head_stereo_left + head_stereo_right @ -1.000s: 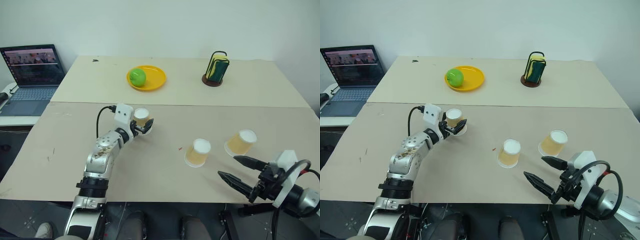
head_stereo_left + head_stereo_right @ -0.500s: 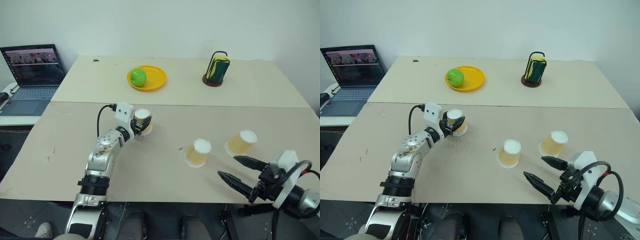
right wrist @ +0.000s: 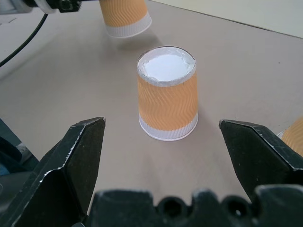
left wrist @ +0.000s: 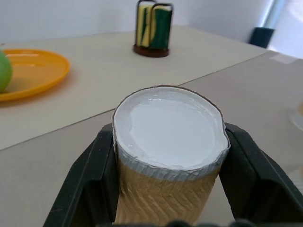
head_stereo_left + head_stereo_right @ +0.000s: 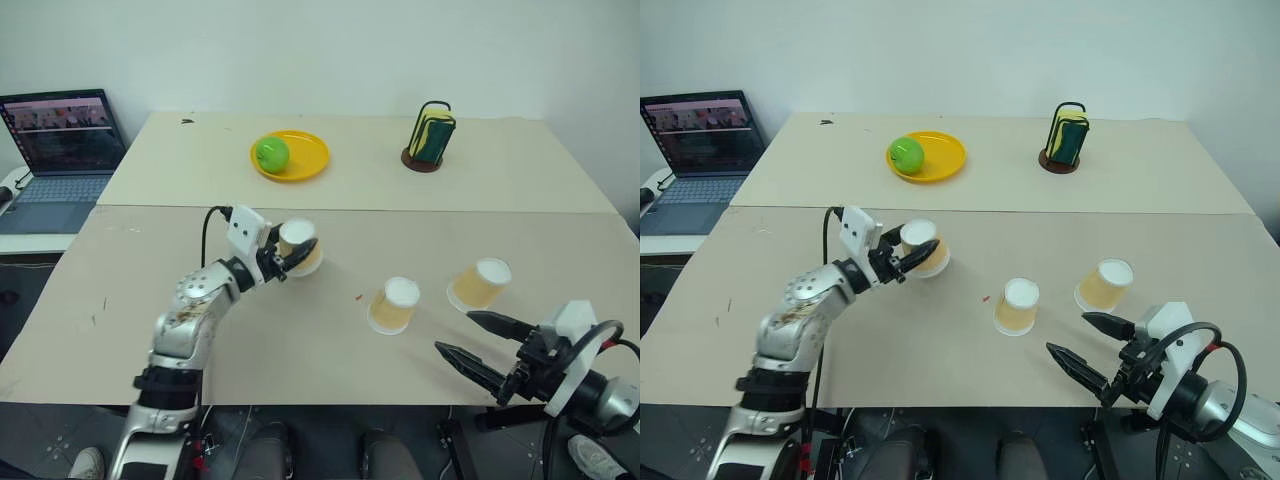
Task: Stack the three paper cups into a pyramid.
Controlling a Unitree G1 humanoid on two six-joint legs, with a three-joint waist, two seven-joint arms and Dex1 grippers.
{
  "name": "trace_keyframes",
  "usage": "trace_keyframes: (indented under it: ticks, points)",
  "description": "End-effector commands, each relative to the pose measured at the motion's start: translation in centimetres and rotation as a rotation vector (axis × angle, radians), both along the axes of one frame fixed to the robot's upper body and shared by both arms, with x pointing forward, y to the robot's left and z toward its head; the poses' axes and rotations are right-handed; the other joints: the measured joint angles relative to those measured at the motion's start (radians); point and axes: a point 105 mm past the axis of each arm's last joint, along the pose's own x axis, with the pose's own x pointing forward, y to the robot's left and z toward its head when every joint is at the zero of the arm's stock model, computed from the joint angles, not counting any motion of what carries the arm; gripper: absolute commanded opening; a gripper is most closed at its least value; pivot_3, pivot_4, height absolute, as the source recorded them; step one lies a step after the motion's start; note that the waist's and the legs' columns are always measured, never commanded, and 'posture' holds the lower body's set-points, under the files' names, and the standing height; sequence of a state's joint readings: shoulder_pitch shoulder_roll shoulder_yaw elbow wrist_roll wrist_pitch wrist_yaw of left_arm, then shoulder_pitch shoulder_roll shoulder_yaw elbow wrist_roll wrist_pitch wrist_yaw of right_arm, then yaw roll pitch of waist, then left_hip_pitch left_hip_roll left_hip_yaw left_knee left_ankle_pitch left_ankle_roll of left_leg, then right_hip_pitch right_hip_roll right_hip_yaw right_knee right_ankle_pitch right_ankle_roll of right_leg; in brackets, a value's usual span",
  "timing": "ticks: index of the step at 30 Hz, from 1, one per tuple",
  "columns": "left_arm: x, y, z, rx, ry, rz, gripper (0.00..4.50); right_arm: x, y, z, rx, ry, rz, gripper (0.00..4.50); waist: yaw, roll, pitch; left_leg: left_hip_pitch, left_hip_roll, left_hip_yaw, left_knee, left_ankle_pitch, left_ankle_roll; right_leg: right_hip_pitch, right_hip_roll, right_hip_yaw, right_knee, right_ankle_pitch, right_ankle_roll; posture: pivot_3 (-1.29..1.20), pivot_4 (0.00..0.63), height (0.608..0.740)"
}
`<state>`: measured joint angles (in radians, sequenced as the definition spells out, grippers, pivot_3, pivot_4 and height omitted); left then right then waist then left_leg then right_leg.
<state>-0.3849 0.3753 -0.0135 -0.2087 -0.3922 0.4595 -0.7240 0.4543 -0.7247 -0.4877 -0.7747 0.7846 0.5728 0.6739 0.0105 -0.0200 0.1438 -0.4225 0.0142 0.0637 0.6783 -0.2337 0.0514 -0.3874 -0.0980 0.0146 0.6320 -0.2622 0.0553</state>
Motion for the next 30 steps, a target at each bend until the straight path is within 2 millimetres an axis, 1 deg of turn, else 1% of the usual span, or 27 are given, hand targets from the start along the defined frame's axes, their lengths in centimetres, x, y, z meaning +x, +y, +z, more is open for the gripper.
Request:
trace_keyframes:
  ticks: [1,3,4,6,10,17,20,30]
  points:
    - [-4.2,-1.6,1.1,0.005,0.007,-0.291,2.38,0.1,0.1,0.7,-0.013,-0.041,0.006,4.5,0.0,0.0,0.0,0.0,0.0,0.0,0.0,0.0,0.0,0.0,-0.001,0.0,0.0,0.0,0.0,0.0,0.15,0.735]
    - [-5.9,-2.0,0.4,0.057,0.06,-0.438,2.38,0.1,0.2,0.8,-0.011,-0.046,0.013,4.5,0.003,0.0,0.0,0.001,0.0,0.0,0.0,0.0,0.0,0.0,-0.001,0.0,0.0,0.0,0.0,0.0,0.15,0.735]
    - [-6.4,-2.1,-0.1,0.088,0.081,-0.494,2.38,0.0,0.3,0.9,-0.009,-0.048,0.022,4.5,0.003,0.0,0.0,0.001,0.0,0.0,0.0,0.0,0.0,0.001,-0.001,0.0,0.0,0.0,-0.001,0.0,0.15,0.735]
    - [-6.7,-2.2,-0.6,0.119,0.098,-0.54,2.38,0.0,0.5,1.1,-0.005,-0.05,0.032,4.5,0.003,0.0,0.0,0.001,0.0,0.0,0.001,0.0,0.0,0.001,0.0,0.0,0.0,0.0,-0.001,0.0,0.15,0.735]
    - [-4.6,-4.4,-1.3,0.123,0.115,-0.554,2.38,-0.5,1.1,1.6,-0.084,-0.055,0.108,4.5,0.011,0.0,0.0,0.0,-0.001,0.0,0.001,0.0,0.0,0.0,0.0,0.0,0.0,0.0,0.0,0.0,0.15,0.735]
    - [-3.3,-5.8,-2.1,0.137,0.079,-0.573,2.38,-0.7,1.5,1.9,-0.106,-0.065,0.137,4.5,0.001,0.0,0.0,-0.001,0.0,0.001,0.001,0.0,0.001,0.0,0.003,0.0,-0.001,0.0,0.0,0.0,0.15,0.735]
    - [-3.2,-6.1,-2.4,0.134,0.082,-0.575,2.38,-0.8,1.5,2.0,-0.105,-0.067,0.128,4.5,0.002,0.0,0.0,-0.001,0.0,0.001,0.001,0.0,0.001,0.0,0.003,0.0,-0.001,0.0,0.0,0.0,0.15,0.735]
    - [-2.4,-6.0,-3.7,0.181,0.077,-0.553,2.38,-1.0,1.3,2.3,-0.093,-0.071,0.112,4.5,0.003,0.0,0.0,-0.001,0.0,0.0,0.002,0.0,0.001,0.0,0.002,0.0,-0.001,0.001,0.0,0.0,0.15,0.735]
